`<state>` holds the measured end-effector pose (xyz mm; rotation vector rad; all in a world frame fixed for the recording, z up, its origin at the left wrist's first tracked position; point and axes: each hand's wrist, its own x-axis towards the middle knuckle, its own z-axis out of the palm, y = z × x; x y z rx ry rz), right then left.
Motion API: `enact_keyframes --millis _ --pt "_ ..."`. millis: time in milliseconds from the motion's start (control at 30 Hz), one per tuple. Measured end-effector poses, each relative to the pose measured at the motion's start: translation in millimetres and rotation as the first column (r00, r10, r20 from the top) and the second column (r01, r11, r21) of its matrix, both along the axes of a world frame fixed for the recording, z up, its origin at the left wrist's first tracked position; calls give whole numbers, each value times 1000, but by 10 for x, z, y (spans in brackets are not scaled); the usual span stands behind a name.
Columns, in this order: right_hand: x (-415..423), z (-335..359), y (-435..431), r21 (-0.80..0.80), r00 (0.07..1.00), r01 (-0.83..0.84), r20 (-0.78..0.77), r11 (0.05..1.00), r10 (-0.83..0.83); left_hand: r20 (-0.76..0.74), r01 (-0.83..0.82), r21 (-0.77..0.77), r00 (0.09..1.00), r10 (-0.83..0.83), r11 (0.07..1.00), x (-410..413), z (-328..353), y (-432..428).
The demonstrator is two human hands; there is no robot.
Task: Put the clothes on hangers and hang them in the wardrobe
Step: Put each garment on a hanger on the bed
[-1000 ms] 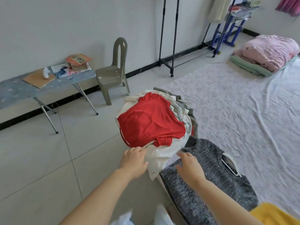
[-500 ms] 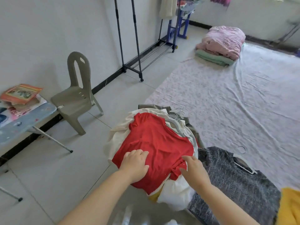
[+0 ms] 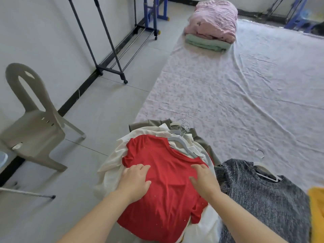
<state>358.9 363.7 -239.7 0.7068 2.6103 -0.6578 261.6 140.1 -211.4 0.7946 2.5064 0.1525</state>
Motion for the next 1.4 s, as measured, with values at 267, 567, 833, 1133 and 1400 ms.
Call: enact_keyframes --millis 267,567,833,1133,1400 --pt "-859 -725 367 1 994 95 51 996 -95 54 47 21 997 -48 999 -580 -631 307" --pt "-1513 -1592 536 106 990 141 -11 984 -140 24 115 123 993 -118 986 -952 -1395 474" --pt "-1442 -1555 466 86 953 266 -176 960 -248 -1 139 180 990 -141 974 -1048 -1416 480" --pt "-1030 -457 172 36 869 305 -419 952 -263 -119 193 259 979 -167 946 -1088 -619 689" --pt "-167 431 -295 96 718 446 -632 890 -292 -167 376 146 921 -352 915 -708 -23 660"
